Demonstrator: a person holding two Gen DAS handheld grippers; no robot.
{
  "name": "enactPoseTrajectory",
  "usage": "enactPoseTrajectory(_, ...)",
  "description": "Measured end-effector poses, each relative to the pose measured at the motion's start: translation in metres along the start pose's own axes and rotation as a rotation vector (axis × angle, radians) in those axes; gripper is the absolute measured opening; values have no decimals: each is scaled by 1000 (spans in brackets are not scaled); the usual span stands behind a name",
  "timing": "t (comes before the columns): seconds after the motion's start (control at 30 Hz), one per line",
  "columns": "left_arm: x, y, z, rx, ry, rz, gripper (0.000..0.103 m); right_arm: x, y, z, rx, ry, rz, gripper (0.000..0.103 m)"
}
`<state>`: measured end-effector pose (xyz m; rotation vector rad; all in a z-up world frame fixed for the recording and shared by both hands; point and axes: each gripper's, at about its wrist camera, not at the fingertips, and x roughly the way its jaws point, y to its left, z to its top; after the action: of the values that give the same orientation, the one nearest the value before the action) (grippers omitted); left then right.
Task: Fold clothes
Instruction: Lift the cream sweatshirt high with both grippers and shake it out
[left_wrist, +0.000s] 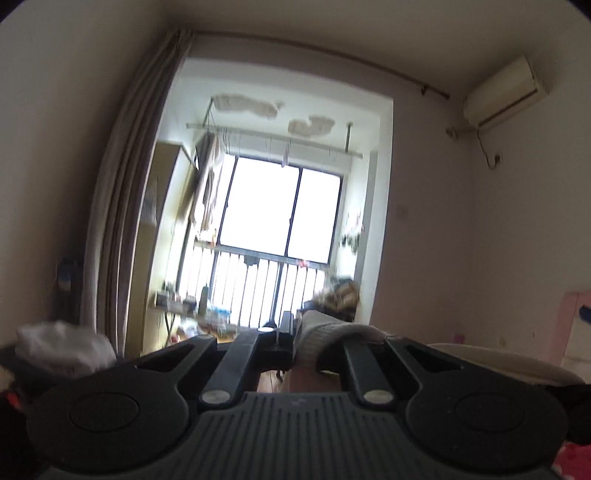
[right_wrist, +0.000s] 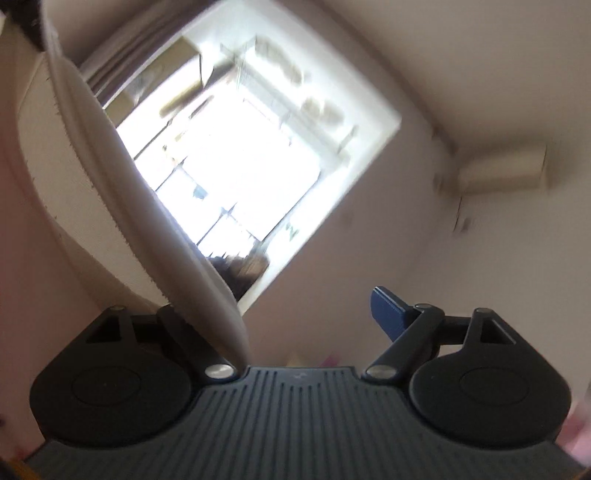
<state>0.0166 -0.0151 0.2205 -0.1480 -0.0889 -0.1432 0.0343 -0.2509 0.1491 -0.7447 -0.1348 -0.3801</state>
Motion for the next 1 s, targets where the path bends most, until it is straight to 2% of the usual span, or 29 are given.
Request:
enactPoseTrajectory(0.07,-10,-2,28,19,-57,4,8,6,-23,28,9,-43,-10,90)
enactPoseTrajectory(0.17,-26,-2,72,-23,-102,-13,8,12,-56,61,27,-95,-4,90)
enactPoseTrajectory(0.27,-45,-3,113,-35,-180,-18,8,13,-86,89,41,-149,11,90)
enactPoseTrajectory(0.37,-68,-7,145,-37,-251,-32,8,-15,-112,128,87,-196,32,90)
enactPoseTrajectory(0.53,-112,-20,181,-5,-338,-70,8,-47,-161,154,168,-259,73,90)
enactPoseTrajectory(0.63,-133,-26,195,14,-358,-96,8,-55,-185,157,211,-275,107,91)
enactPoseTrajectory(0.73,-149,-29,210,15,-363,-109,9,-68,-201,166,199,-299,130,91)
enactPoseTrajectory(0.87,-163,-25,227,-13,-343,-137,9,-87,-223,182,232,-302,211,91)
enactPoseTrajectory(1.0,-173,-16,234,-45,-319,-170,9,-107,-239,195,235,-309,252,91)
